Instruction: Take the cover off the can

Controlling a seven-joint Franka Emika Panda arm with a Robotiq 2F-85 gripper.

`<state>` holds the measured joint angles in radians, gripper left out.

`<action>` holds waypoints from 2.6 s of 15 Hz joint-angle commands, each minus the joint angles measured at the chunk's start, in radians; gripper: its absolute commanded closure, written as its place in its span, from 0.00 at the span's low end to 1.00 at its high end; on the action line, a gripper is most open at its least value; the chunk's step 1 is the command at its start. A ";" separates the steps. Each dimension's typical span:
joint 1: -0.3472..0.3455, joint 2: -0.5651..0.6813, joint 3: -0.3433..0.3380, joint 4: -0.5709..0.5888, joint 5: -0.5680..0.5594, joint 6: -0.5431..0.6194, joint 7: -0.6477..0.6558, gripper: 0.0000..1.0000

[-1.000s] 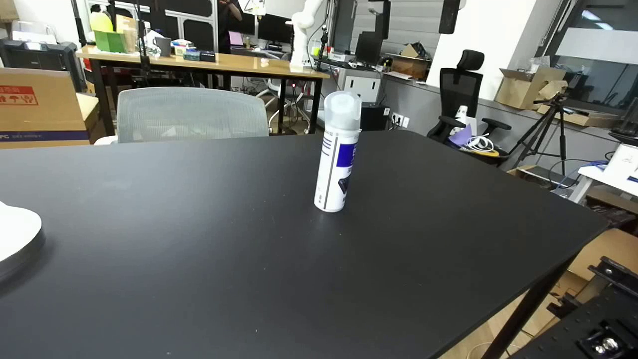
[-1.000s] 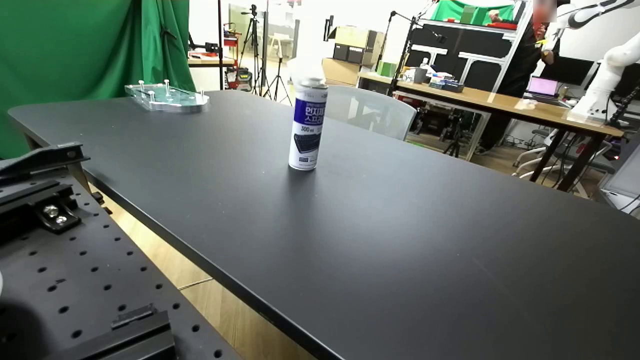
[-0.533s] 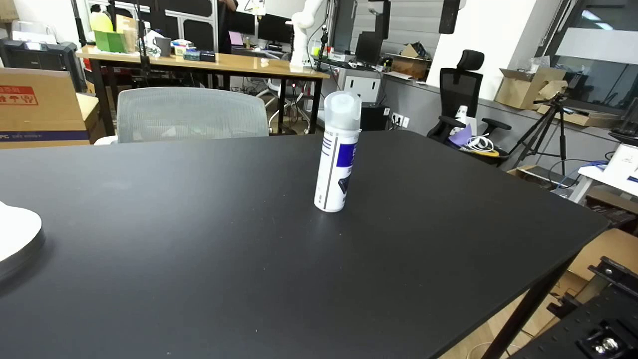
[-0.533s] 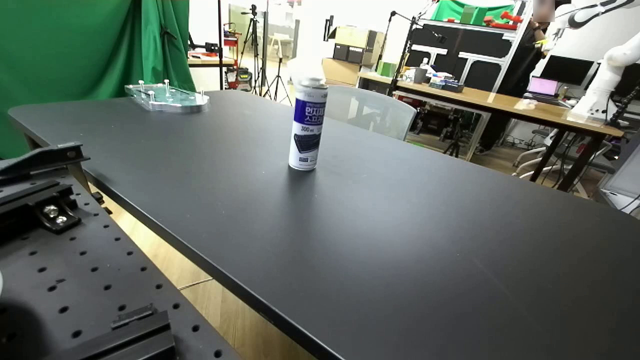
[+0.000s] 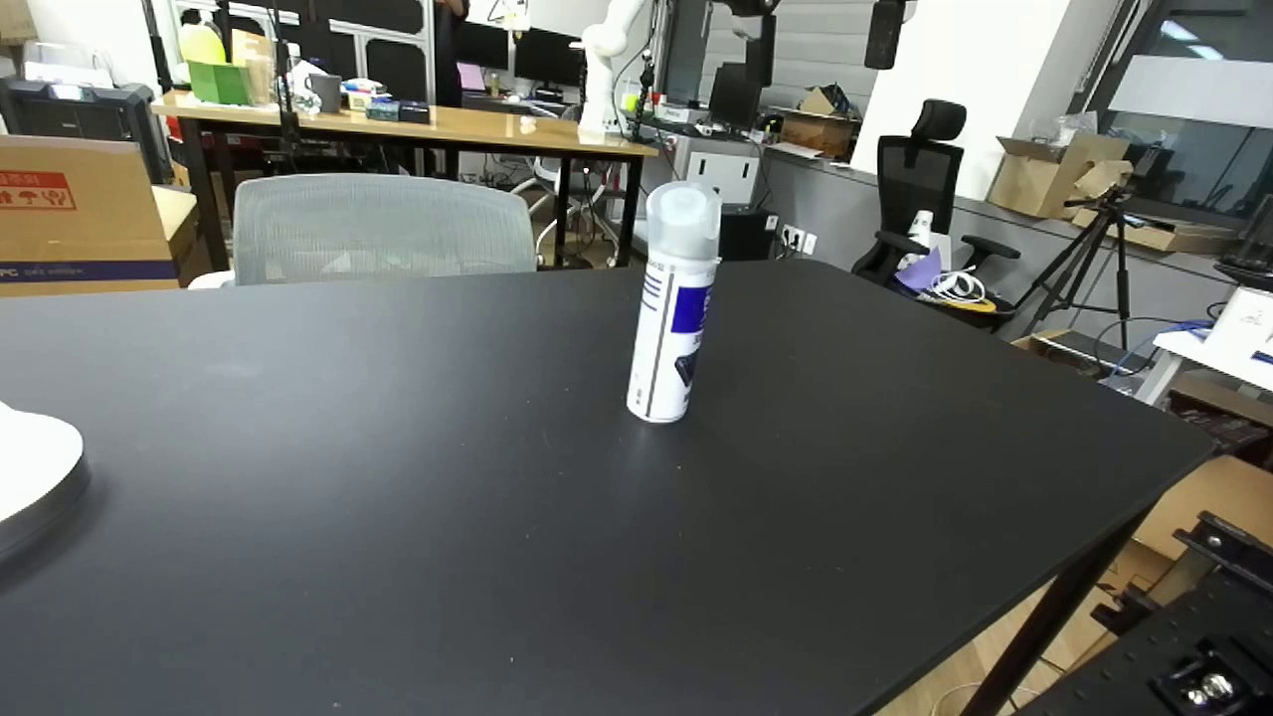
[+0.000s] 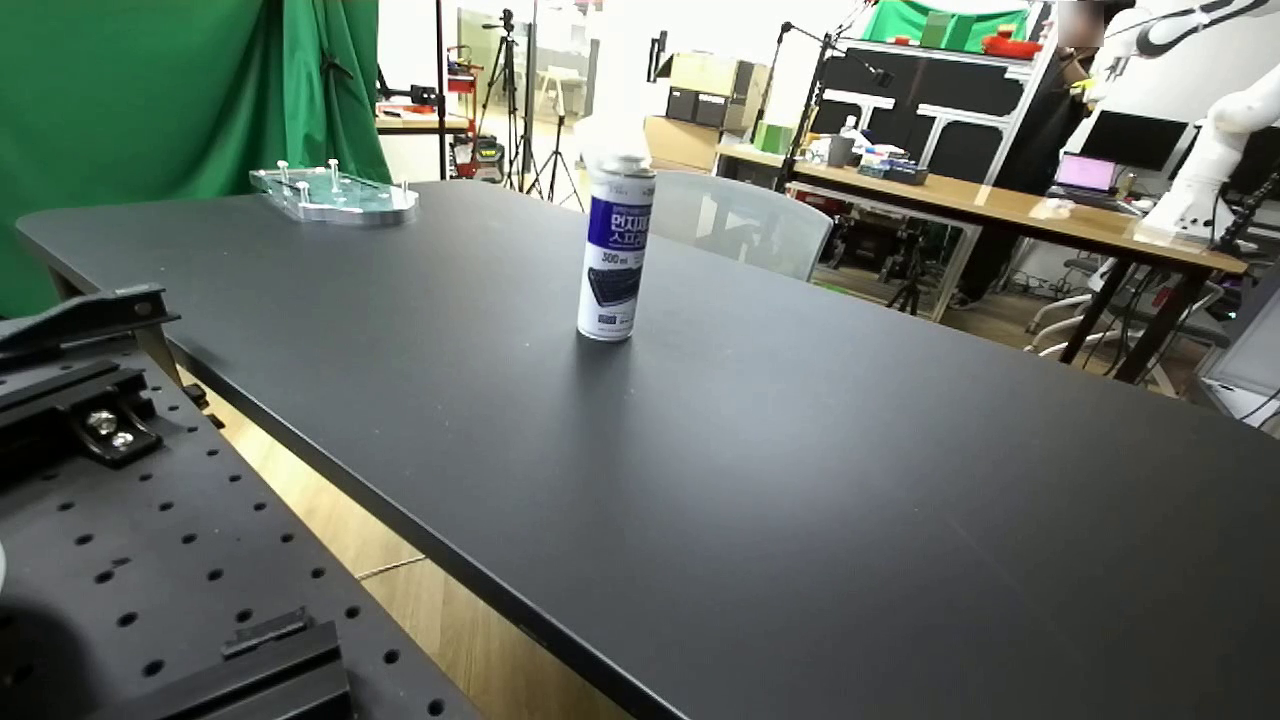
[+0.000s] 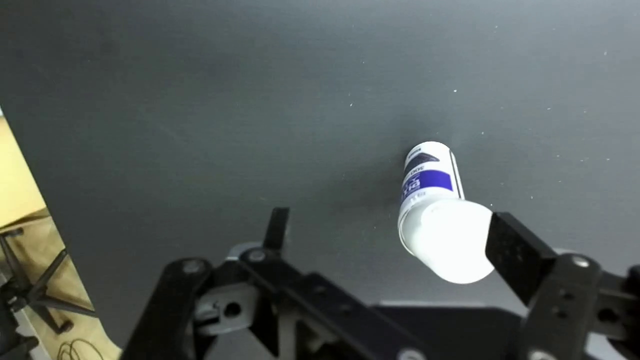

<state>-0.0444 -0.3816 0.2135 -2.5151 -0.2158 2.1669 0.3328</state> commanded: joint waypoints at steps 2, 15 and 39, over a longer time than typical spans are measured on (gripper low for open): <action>0.013 0.129 -0.014 0.045 -0.165 0.127 -0.090 0.00; 0.089 0.245 -0.043 0.044 -0.239 0.280 -0.324 0.00; 0.113 0.330 -0.056 0.040 -0.325 0.293 -0.321 0.00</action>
<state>0.0529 -0.0636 0.1739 -2.4810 -0.5148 2.4470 -0.0211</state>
